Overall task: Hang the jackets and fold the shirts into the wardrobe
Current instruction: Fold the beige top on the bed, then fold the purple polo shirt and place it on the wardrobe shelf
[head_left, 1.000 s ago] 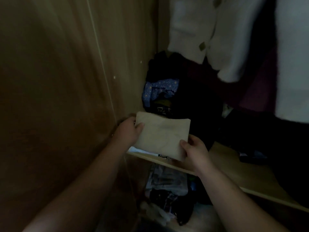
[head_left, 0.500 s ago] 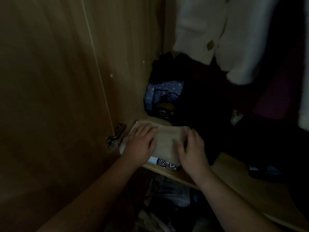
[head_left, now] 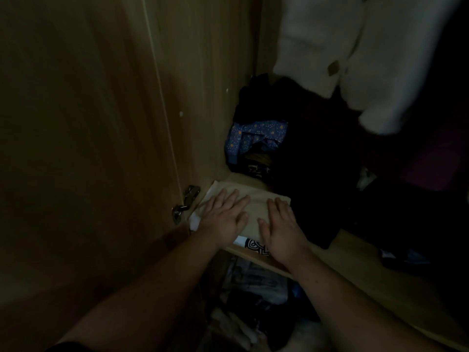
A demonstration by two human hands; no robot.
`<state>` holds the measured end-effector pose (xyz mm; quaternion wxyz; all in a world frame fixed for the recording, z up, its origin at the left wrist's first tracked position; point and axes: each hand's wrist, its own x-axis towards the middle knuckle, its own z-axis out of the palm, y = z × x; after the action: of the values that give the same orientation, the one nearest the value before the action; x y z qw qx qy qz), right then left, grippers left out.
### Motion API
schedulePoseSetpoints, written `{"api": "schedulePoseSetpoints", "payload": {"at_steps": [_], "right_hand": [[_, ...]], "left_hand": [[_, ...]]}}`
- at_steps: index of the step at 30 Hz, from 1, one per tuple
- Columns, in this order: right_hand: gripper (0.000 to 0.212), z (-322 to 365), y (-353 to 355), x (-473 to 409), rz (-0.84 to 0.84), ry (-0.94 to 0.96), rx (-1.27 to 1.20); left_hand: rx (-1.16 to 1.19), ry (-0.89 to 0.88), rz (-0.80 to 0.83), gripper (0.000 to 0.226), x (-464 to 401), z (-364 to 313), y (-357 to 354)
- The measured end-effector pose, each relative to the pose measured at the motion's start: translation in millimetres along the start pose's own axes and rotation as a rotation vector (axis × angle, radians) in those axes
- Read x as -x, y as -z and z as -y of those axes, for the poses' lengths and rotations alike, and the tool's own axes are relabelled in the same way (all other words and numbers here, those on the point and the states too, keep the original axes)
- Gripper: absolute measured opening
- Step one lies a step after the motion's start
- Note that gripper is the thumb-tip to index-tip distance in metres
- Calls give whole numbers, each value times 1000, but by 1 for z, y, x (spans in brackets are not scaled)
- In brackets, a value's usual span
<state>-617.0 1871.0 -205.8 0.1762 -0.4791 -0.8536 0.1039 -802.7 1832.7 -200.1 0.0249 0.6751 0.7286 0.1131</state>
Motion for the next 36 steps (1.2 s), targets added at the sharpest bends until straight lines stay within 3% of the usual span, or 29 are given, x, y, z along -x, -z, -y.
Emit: {"api": "schedulePoseSetpoints", "payload": {"at_steps": [6,12,23,30,36], "right_hand": [[72,14,37,30,-106,-81,-11],[61,23,63,112,-216,-234,-58],[66,41,113,333,-239,-473,122],[64,82,113,522,-243,-534,80],[61,100,127,677,-343,-786,35]], "left_hand": [[44,-48,-18,58,16,-6,37],[393,-168,-102,63,72,-22,43],[261,-369,-45,61,225,-91,37],[359,-391,54,72,389,-155,24],[343,-527,130,60,489,-222,25]]}}
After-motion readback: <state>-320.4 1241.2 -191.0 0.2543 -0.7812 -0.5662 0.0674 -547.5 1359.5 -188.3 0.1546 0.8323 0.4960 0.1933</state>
